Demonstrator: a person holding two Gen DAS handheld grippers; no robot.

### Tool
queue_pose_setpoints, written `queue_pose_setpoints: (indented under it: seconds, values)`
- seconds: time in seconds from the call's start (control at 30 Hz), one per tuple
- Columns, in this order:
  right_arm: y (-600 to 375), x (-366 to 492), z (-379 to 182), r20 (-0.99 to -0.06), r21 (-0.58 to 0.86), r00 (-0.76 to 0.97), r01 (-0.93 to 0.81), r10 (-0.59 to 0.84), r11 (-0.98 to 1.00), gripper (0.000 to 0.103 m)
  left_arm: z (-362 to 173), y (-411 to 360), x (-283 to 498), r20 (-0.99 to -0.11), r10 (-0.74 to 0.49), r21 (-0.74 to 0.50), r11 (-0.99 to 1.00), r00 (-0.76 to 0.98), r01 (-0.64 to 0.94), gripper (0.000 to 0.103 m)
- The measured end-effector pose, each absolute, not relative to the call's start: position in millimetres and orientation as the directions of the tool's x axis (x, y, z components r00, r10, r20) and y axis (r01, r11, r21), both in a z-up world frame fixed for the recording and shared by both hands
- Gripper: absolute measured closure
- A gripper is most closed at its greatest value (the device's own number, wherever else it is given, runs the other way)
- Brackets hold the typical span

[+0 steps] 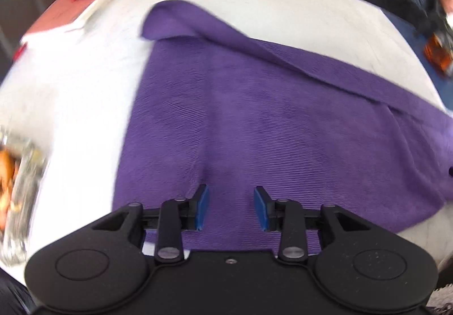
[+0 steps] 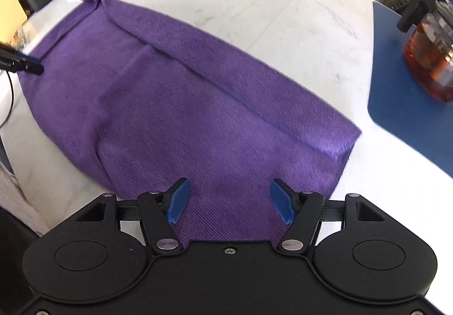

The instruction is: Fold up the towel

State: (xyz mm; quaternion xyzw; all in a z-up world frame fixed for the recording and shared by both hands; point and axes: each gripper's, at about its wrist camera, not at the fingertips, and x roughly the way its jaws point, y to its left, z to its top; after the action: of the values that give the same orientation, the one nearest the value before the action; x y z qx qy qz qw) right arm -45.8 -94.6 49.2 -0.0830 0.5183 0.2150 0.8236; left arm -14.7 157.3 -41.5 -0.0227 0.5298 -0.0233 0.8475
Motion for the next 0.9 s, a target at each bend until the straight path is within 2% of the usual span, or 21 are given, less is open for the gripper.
queue_pose_setpoints:
  seconds: [0.13,0.3,0.43,0.53,0.67,0.9]
  values:
    - [-69,-33,40,-0.899,0.064,0.340,-0.518,0.274,0.853,0.040,-47,177,-20,-0.893,-0.035,-0.061,0.997,0.448,-0.045,0.072]
    - [-71,-29,37,-0.906,0.071,0.321,-0.527,0.275,0.847,0.037,-47,212,-27,-0.879,0.117,0.047,0.986,0.463,-0.160,0.072]
    - [-69,-27,37,-0.913,0.065,0.311,-0.531,0.266,0.845,0.037,-24,246,-35,-0.836,0.227,0.083,0.952,0.501,-0.294,0.072]
    - [-62,-28,34,-0.915,0.063,0.309,-0.527,0.260,0.847,0.035,-4,258,-42,-0.809,0.252,0.056,0.932,0.531,-0.358,0.071]
    - [-61,-29,33,-0.916,0.063,0.310,-0.517,0.255,0.854,0.035,5,238,-31,-0.806,0.146,-0.014,0.964,0.574,-0.264,0.070]
    - [-58,-27,32,-0.924,0.061,0.296,-0.511,0.242,0.857,0.034,-19,214,7,-0.834,0.057,0.055,0.998,0.548,-0.020,0.070]
